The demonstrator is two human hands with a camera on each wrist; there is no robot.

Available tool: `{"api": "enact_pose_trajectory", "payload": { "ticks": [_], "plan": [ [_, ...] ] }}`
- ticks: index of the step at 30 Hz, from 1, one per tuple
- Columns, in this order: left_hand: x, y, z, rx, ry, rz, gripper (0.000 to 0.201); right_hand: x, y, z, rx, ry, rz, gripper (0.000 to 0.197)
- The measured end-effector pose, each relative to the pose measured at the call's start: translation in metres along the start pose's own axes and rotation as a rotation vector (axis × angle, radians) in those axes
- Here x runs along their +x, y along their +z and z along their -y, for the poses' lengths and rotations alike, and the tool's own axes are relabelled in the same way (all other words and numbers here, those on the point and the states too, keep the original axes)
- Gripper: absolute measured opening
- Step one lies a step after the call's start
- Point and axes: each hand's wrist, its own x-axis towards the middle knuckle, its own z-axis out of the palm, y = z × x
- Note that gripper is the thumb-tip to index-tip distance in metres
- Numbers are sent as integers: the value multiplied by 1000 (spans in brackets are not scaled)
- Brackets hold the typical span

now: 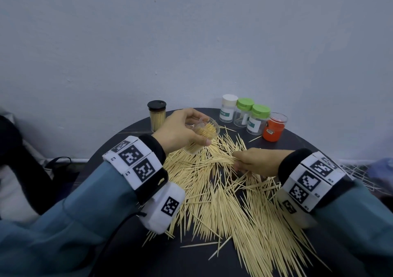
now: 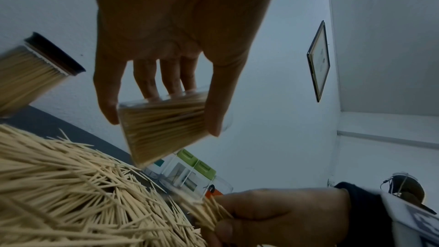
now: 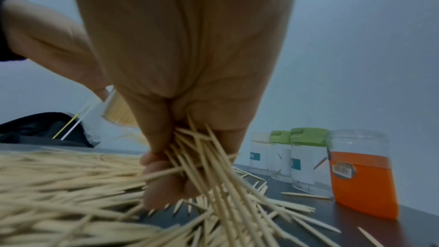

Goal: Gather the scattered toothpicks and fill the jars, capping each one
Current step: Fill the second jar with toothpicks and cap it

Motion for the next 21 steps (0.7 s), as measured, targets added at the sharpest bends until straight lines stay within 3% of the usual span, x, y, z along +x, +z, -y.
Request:
{"api": "enact_pose_trajectory", "payload": {
  "ticks": [6,12,21],
  "plan": [
    [1,-2,-1,-52,-2,-68,52,-1,0,-2,401,-28,-72,30],
    [2,-5,-1,-136,-10,-145,56,2,-4,-3,658,-86,-182,26],
    [1,-3,0,-99,-28,-78,48,6,-8,3,1067,-182,-329,27]
  ]
}}
